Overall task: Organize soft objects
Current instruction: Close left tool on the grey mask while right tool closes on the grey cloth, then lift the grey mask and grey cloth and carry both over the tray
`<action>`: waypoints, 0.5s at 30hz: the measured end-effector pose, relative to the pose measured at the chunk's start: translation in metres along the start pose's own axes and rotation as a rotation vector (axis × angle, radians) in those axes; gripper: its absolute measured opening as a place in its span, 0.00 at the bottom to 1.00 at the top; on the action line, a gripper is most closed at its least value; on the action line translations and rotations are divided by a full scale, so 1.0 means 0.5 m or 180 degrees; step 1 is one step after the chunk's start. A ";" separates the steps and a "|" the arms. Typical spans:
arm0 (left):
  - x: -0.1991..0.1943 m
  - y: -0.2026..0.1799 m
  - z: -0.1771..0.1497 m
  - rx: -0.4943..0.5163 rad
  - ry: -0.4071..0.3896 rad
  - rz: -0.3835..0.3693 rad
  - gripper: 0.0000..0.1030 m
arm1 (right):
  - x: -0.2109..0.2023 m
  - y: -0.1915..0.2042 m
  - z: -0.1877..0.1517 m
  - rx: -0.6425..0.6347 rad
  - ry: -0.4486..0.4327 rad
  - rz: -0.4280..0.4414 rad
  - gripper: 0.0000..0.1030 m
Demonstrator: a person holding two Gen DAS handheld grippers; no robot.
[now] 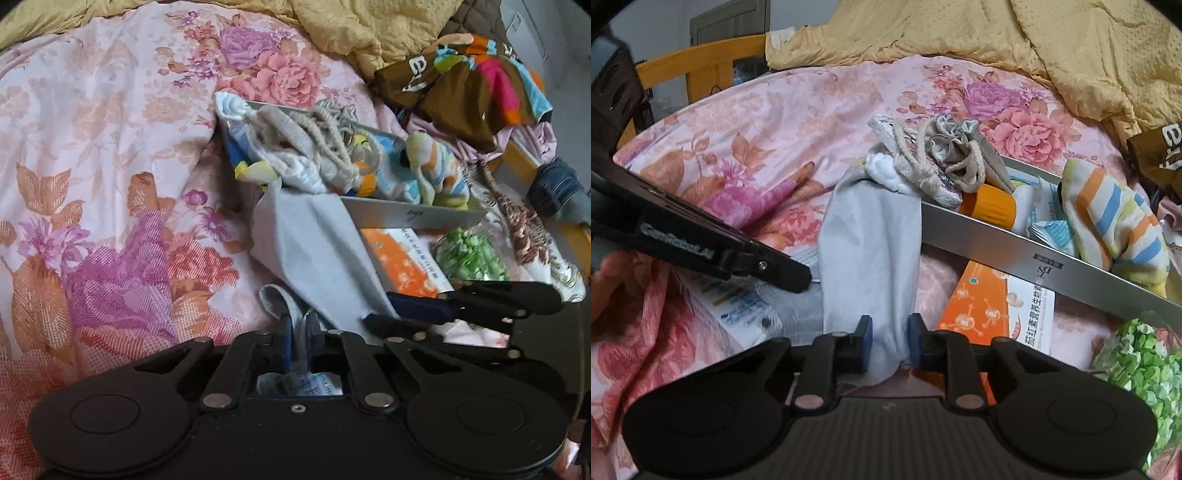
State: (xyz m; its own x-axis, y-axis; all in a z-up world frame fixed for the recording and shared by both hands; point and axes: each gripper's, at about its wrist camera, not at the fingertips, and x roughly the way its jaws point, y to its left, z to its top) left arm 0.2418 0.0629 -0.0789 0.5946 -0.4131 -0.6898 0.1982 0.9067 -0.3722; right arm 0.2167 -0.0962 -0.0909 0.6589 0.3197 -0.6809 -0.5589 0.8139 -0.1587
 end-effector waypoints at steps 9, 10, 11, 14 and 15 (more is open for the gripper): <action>-0.023 -0.029 0.002 0.0243 -0.0173 0.0118 0.03 | -0.047 0.005 0.003 -0.0143 -0.0303 -0.0408 0.03; -0.026 -0.033 0.002 0.0276 -0.0194 0.0136 0.03 | -0.052 0.005 0.005 -0.0166 -0.0330 -0.0460 0.03; -0.029 -0.036 0.001 0.0310 -0.0217 0.0159 0.02 | -0.056 0.005 0.006 -0.0194 -0.0350 -0.0509 0.03; -0.040 -0.046 0.000 0.0433 -0.0331 0.0234 0.02 | -0.068 0.010 0.010 -0.0319 -0.0413 -0.0684 0.03; -0.044 -0.051 0.000 0.0486 -0.0378 0.0251 0.02 | -0.071 0.011 0.011 -0.0354 -0.0429 -0.0731 0.03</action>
State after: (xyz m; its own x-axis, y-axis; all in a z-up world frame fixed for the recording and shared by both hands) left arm 0.2235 0.0489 -0.0544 0.6988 -0.3358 -0.6316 0.2579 0.9419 -0.2154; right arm 0.1930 -0.1002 -0.0636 0.8314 0.2009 -0.5181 -0.4343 0.8166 -0.3802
